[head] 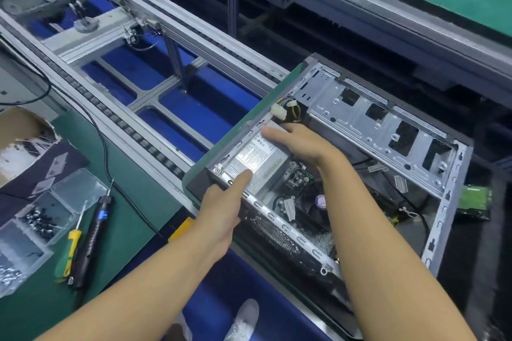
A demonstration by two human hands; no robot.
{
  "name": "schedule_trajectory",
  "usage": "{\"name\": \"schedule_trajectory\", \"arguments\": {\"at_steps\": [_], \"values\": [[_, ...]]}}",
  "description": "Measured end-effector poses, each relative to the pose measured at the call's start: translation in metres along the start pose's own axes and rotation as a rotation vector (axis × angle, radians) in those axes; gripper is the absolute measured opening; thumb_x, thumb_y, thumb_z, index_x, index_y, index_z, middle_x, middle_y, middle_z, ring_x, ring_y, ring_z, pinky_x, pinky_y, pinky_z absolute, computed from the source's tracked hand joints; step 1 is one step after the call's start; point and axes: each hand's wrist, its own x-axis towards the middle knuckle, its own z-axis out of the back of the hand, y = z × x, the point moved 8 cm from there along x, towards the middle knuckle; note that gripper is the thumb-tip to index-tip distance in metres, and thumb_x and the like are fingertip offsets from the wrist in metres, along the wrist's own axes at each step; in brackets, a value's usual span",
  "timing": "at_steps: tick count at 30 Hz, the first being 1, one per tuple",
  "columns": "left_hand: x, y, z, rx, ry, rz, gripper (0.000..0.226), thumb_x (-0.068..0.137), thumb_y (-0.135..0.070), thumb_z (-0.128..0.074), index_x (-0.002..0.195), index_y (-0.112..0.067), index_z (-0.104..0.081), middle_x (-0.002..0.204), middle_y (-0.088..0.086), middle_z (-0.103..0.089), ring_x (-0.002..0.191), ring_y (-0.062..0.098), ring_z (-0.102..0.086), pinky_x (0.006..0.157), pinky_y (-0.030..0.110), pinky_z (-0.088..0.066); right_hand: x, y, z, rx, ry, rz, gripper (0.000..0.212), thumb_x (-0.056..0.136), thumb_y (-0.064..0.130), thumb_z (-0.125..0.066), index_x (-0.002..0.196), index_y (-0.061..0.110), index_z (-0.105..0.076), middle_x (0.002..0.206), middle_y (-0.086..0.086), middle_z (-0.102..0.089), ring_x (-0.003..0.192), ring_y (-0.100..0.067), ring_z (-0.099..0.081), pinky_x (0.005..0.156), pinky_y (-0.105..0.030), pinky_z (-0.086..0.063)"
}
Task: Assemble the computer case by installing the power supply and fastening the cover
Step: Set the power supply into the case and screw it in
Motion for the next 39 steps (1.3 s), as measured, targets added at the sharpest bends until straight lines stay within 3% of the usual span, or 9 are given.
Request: {"name": "schedule_trajectory", "arguments": {"at_steps": [4,9,13,16,19,21,23,26,39], "values": [[0.001,0.004,-0.007,-0.038,0.036,0.04,0.098,0.082,-0.055,-0.074,0.153,-0.01,-0.025,0.156,0.001,-0.036,0.138,0.022,-0.042,0.117,0.044,-0.033,0.001,-0.009,-0.002,0.086,0.114,-0.021,0.041,0.095,0.045,-0.07,0.125,0.017,-0.07,0.11,0.0,-0.079,0.097,-0.017,-0.073,0.08,-0.026,-0.055],[0.004,0.003,-0.004,0.047,0.021,0.026,0.059,0.076,-0.063,-0.074,0.11,-0.018,-0.055,0.096,-0.014,-0.05,0.096,0.01,-0.055,0.1,0.033,-0.039,-0.001,-0.037,0.003,0.179,0.085,-0.117,0.059,0.076,0.069,-0.071,0.116,0.026,-0.071,0.104,0.009,-0.079,0.102,-0.012,-0.073,0.099,-0.034,-0.045],[0.009,-0.002,0.005,0.142,-0.031,-0.01,0.079,0.066,-0.07,-0.076,0.115,-0.012,-0.051,0.104,-0.007,-0.042,0.102,0.016,-0.044,0.101,0.037,-0.041,0.0,-0.037,0.001,0.162,0.039,-0.072,0.05,0.081,0.073,-0.061,0.104,0.033,-0.08,0.109,0.009,-0.078,0.107,-0.01,-0.07,0.1,-0.038,-0.043],[0.009,-0.003,0.006,0.174,-0.037,-0.015,0.065,0.062,-0.07,-0.078,0.084,-0.019,-0.043,0.091,-0.012,-0.042,0.102,0.018,-0.045,0.098,0.037,-0.042,-0.001,-0.029,0.003,0.126,0.001,-0.009,0.039,0.087,0.072,-0.054,0.087,0.044,-0.081,0.098,0.012,-0.079,0.079,0.001,-0.073,0.085,-0.035,-0.043],[0.01,-0.005,0.007,0.174,-0.064,-0.059,0.056,0.064,-0.066,-0.08,0.077,-0.026,-0.044,0.082,-0.017,-0.045,0.085,0.012,-0.05,0.094,0.035,-0.042,-0.002,-0.027,0.003,0.102,0.005,0.025,0.044,0.083,0.075,-0.054,0.092,0.041,-0.081,0.102,0.008,-0.08,0.079,-0.001,-0.073,0.081,-0.035,-0.044],[0.012,-0.003,0.005,0.156,-0.017,-0.036,0.05,0.066,-0.064,-0.08,0.087,-0.026,-0.056,0.091,-0.016,-0.056,0.098,0.014,-0.054,0.105,0.04,-0.041,-0.001,-0.026,0.001,0.084,0.014,0.031,0.048,0.078,0.078,-0.054,0.093,0.041,-0.081,0.103,0.008,-0.079,0.084,-0.004,-0.074,0.084,-0.037,-0.046],[0.011,0.0,0.001,0.135,0.041,0.006,0.073,0.067,-0.065,-0.079,0.122,-0.019,-0.061,0.127,-0.007,-0.061,0.126,0.02,-0.05,0.116,0.047,-0.033,0.0,-0.027,0.0,0.076,0.014,0.02,0.054,0.075,0.081,-0.054,0.098,0.039,-0.081,0.107,0.009,-0.079,0.099,-0.012,-0.072,0.096,-0.044,-0.046],[0.009,0.0,-0.002,0.116,0.07,0.031,0.11,0.07,-0.072,-0.072,0.153,-0.014,-0.031,0.158,0.002,-0.035,0.144,0.025,-0.035,0.12,0.048,-0.026,0.0,-0.028,-0.001,0.068,0.043,0.007,0.057,0.075,0.082,-0.055,0.106,0.042,-0.079,0.112,0.012,-0.078,0.112,-0.014,-0.069,0.106,-0.044,-0.041],[0.006,0.0,-0.004,0.083,-0.068,-0.016,0.119,0.078,-0.076,-0.06,0.159,-0.012,-0.001,0.166,0.0,-0.008,0.149,0.027,-0.022,0.117,0.044,-0.025,0.008,-0.029,-0.009,0.234,0.111,0.079,0.053,0.078,0.063,-0.072,0.117,0.027,-0.074,0.12,-0.002,-0.076,0.118,-0.025,-0.069,0.115,-0.051,-0.043]]}}
